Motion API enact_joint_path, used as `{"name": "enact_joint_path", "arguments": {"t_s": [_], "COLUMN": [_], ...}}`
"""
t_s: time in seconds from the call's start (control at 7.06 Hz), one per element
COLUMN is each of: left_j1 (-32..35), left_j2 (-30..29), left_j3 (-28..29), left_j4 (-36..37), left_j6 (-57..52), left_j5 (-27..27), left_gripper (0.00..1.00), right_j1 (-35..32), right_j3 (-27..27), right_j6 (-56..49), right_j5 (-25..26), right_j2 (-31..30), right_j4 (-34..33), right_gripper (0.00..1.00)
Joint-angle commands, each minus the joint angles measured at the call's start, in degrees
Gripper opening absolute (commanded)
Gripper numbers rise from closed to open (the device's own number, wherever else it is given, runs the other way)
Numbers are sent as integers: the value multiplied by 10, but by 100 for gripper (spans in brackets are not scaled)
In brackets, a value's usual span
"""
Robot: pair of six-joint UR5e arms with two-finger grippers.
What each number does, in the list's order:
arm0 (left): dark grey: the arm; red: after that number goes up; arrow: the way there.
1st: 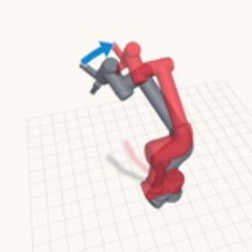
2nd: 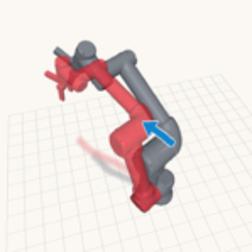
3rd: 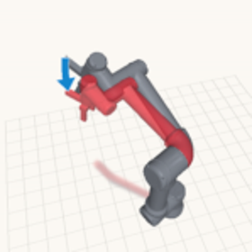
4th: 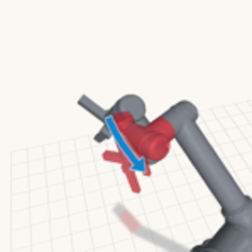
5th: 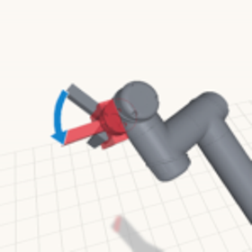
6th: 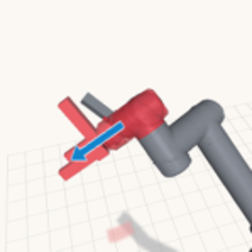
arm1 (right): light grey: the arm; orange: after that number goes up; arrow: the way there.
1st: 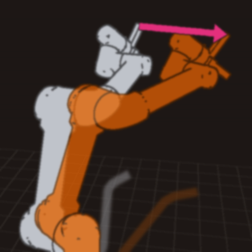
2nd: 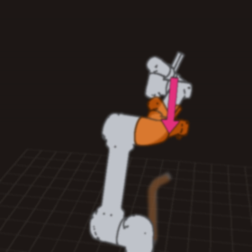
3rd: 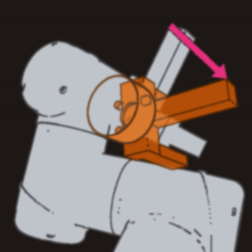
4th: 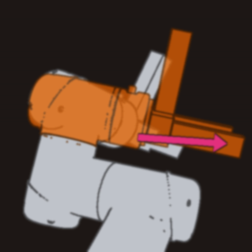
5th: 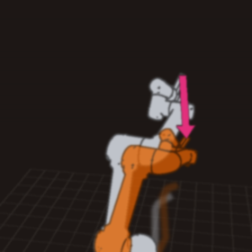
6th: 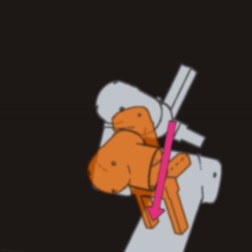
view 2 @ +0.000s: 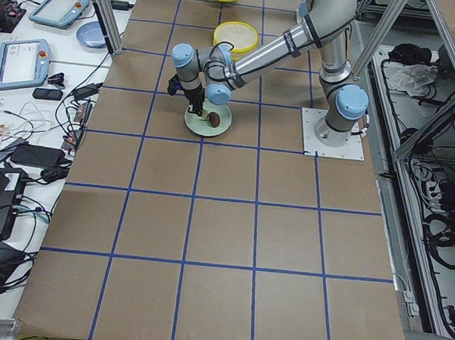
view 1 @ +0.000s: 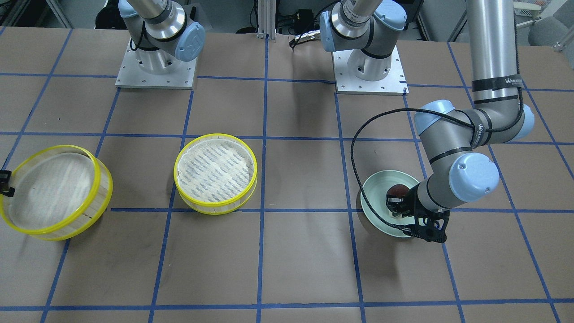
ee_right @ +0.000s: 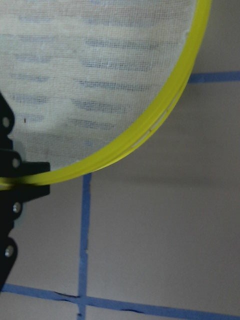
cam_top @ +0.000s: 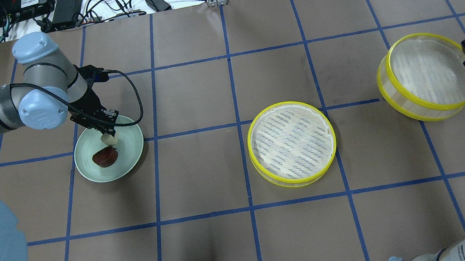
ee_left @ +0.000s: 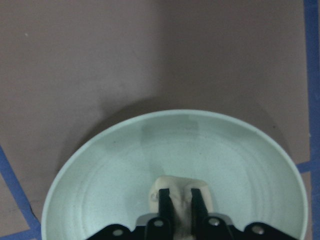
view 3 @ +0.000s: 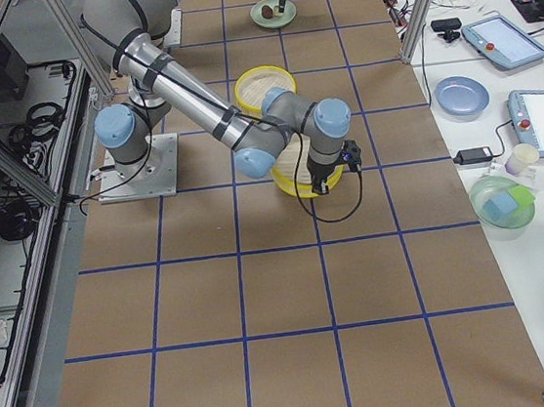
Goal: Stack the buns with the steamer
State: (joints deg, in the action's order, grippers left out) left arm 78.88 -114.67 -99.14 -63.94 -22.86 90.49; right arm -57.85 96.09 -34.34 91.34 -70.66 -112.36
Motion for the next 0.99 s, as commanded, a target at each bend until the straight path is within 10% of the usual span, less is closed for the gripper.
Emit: {"name": "enact_joint_path", "arguments": {"t_s": [0.0,0.85], "left_j1": [17,232], "left_j2": [37,84], "left_j3": [23,30], "left_j4": [-32,-18], "left_j6": [97,471], "left_j5": [-21,-154], "left_gripper": [0,0], "right_j1": [-74,-98], "right_j3": [35,62], "right_j6": [96,128], "right_j5": [36,45], "right_j2": [-41,-59], "right_j4": [13,10], "right_gripper": [0,0]}}
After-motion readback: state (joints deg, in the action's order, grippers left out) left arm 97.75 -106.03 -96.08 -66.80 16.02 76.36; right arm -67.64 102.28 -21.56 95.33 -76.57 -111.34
